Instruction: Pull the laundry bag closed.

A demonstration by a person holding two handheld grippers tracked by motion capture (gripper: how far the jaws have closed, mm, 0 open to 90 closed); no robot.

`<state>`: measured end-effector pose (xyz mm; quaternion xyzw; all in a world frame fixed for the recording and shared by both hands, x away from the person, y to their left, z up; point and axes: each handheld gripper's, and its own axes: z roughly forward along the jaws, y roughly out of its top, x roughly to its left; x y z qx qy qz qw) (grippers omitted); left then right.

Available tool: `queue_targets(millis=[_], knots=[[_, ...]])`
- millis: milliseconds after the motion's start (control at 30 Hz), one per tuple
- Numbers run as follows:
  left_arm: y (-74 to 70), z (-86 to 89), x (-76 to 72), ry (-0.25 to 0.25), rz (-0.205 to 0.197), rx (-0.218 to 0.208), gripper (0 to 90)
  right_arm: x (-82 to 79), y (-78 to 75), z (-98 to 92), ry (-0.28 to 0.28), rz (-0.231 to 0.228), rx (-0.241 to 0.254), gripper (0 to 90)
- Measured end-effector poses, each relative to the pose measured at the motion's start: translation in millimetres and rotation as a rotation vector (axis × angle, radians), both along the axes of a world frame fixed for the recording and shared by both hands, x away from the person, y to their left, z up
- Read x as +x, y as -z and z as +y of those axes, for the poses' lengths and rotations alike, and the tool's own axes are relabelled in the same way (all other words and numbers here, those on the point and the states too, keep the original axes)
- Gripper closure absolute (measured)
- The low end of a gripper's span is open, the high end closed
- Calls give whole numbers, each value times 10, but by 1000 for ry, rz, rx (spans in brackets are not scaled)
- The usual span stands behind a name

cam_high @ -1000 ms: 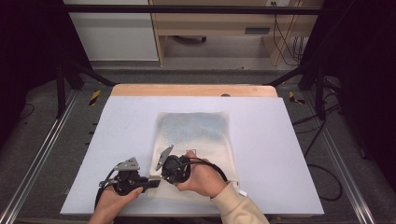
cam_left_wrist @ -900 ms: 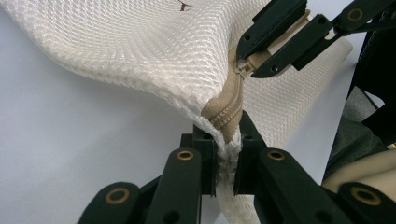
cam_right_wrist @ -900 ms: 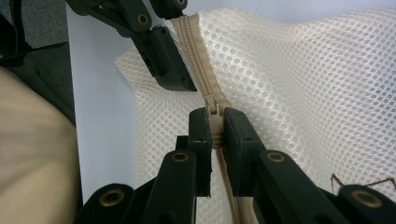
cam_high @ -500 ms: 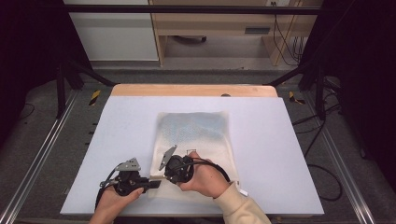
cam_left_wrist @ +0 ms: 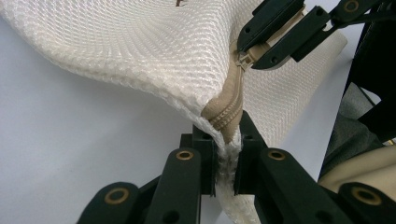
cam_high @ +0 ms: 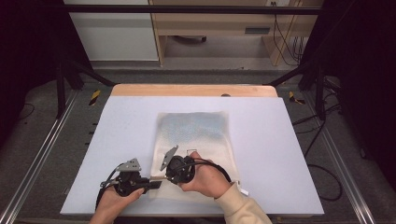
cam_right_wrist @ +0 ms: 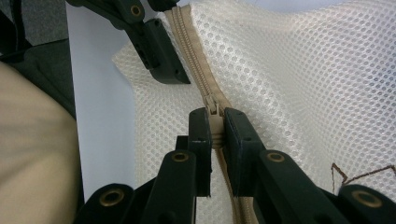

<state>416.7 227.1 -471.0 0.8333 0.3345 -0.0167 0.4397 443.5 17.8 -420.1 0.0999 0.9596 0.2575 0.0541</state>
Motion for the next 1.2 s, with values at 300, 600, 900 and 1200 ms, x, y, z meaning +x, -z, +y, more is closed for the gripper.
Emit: queue_targets(millis=[300,600,900,1200], knots=[[0,-6,-3,4,0,1,821,-10,-2,-8,8,-1,3,818],[-1,-8,-5,4,0,-1,820,-4,5,-44,11,2,2,818],[-7,-18,-16,8,-3,-13,820,-12,-5,-96,21,-4,10,817],[-8,-30,-28,13,-1,-21,820,-34,-11,-161,38,-7,25,818]])
